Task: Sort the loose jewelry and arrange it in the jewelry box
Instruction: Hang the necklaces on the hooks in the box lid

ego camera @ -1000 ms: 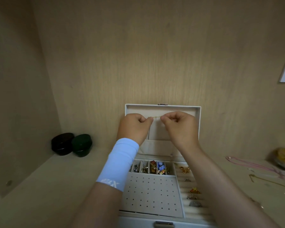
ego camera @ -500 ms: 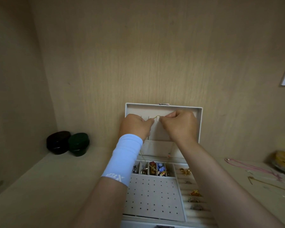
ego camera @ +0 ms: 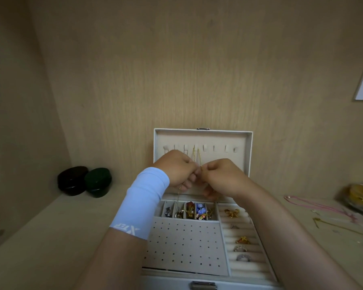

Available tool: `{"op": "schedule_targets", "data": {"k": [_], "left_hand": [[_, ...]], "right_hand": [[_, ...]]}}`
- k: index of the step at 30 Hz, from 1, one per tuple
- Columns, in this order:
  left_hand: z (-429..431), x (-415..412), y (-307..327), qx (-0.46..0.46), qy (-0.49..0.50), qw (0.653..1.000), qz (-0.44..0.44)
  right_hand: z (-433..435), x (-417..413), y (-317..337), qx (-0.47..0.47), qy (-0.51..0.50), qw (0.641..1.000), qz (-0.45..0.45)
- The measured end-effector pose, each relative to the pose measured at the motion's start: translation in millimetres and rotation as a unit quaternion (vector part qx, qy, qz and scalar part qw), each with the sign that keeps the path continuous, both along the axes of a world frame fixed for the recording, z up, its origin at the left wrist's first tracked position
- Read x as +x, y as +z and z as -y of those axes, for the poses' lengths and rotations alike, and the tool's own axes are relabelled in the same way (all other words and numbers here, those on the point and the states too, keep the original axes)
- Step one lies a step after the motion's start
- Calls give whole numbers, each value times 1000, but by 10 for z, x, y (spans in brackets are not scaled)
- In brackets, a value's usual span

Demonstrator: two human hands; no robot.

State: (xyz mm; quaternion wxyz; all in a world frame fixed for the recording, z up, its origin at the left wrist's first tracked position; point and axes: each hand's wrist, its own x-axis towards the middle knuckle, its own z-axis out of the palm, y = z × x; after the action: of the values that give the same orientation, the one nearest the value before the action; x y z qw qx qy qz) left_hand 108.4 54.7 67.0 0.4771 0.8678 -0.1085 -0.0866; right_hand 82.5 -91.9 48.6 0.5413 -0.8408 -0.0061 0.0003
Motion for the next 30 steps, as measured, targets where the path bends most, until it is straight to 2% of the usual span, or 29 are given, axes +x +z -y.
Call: {"op": "schedule_targets", "data": {"k": [4, 7, 11, 15, 17, 21, 23, 26, 30], "left_hand": [[-25, -47, 82, 127, -37, 987, 91], [-38, -104, 136, 113, -62, 988, 90], [-88, -135, 172, 99, -35, 990, 94], [-102, -117, 66, 108, 9, 991, 78], [-35, -141, -12, 80, -17, 996, 27], [118, -201, -142, -92, -108, 986, -87], [148, -220, -164, -142, -133, 977, -91], [134, -229, -104, -140, -122, 982, -44], [67, -235, -20, -133, -106, 985, -19]], "right_hand": [[19, -30, -6, 47, 60, 997, -26], [44, -29, -6, 72, 67, 995, -20], [118, -61, 62, 20, 56, 998, -35], [215, -78, 192, -19, 29, 998, 45], [225, -100, 251, 30, 34, 996, 75], [221, -137, 297, 37, 20, 992, 119], [226, -125, 285, 28, 6, 991, 134], [275, -133, 296, 18, 9, 992, 125], [317, -196, 301, -106, 86, 991, 13]]}}
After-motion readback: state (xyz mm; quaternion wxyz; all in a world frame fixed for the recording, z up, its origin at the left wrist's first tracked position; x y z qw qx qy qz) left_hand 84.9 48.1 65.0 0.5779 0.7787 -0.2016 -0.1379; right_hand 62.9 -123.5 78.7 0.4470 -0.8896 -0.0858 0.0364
